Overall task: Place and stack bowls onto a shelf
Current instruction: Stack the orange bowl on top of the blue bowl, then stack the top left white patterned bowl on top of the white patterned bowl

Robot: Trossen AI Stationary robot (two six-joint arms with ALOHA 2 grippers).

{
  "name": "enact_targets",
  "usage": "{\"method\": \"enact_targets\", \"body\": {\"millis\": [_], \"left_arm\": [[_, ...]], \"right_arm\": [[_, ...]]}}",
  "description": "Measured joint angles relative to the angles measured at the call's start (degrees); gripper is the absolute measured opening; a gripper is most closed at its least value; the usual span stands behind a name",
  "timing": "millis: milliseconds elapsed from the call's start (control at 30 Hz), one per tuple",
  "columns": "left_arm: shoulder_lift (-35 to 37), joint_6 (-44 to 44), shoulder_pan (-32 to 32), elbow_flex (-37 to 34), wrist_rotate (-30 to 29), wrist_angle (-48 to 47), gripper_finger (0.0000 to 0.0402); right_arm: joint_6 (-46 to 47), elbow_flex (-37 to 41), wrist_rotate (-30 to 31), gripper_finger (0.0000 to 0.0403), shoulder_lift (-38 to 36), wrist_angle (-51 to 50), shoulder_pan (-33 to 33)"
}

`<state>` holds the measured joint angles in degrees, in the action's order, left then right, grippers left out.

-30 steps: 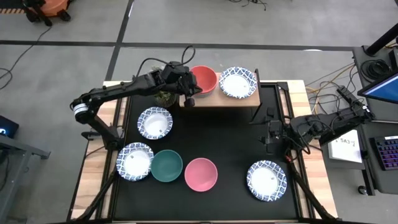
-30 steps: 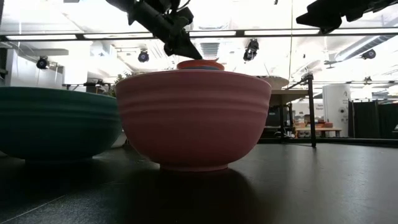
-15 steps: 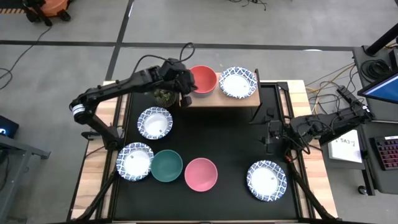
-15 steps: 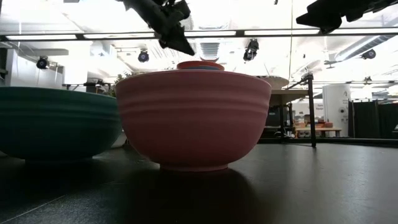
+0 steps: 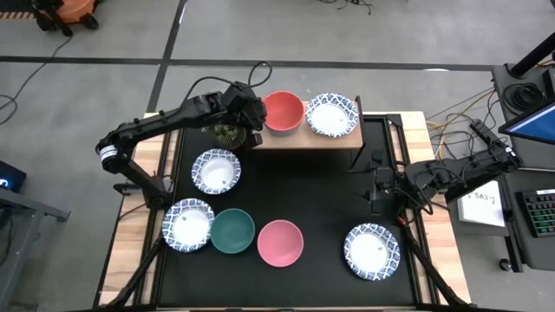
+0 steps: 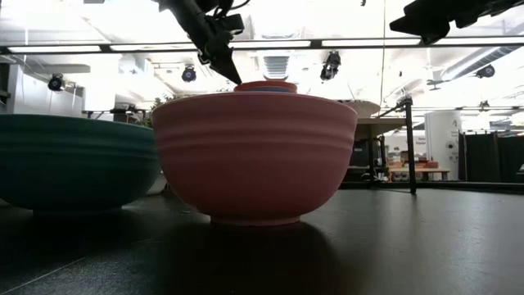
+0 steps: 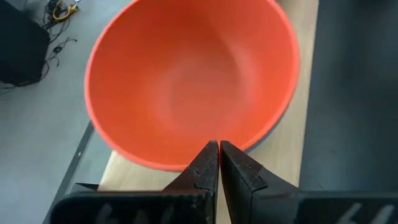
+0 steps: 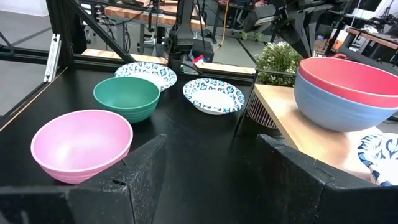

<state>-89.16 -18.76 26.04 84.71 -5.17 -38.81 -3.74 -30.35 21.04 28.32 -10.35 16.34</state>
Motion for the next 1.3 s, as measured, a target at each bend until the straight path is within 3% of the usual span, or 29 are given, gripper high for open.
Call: {"method": "enact_targets", "body": {"millis": [167, 300, 567, 767, 933, 1100, 1300], "left_arm": [[0.5, 0.9, -0.2, 1.1, 0.1, -0.6, 0.0], [3.1, 4.2, -1.3, 1.9, 0.1, -6.3, 0.0], [8.1, 20.5, -8.2, 1.9, 5.1, -28.5, 0.0], [8.2, 33.3, -14.5, 1.6, 6.1, -39.1, 0.0], [7.6, 37.8, -18.3, -3.5, 6.3, -38.8, 0.0014], [7.6, 42.5, -18.7, -12.8, 5.1, -35.8, 0.0068], [7.5, 47.8, -18.3, -23.8, 2.7, -25.2, 0.0127]], "right_arm": [[0.1, 0.0, 0.0, 0.0235, 0.0, 0.0, 0.0], [0.3, 0.0, 0.0, 0.0235, 0.0, 0.0, 0.0], [0.9, 0.0, 0.0, 0.0235, 0.0, 0.1, 0.0], [-0.1, 0.0, 0.1, 0.0235, 0.0, 1.6, 0.0], [-1.3, -0.1, 0.1, 0.0235, 0.0, 2.5, 0.0], [-2.7, -0.3, 0.1, 0.0235, 0.0, 2.5, 0.0], [-4.2, -0.3, 0.4, 0.0235, -0.1, 2.6, -0.1]]}}
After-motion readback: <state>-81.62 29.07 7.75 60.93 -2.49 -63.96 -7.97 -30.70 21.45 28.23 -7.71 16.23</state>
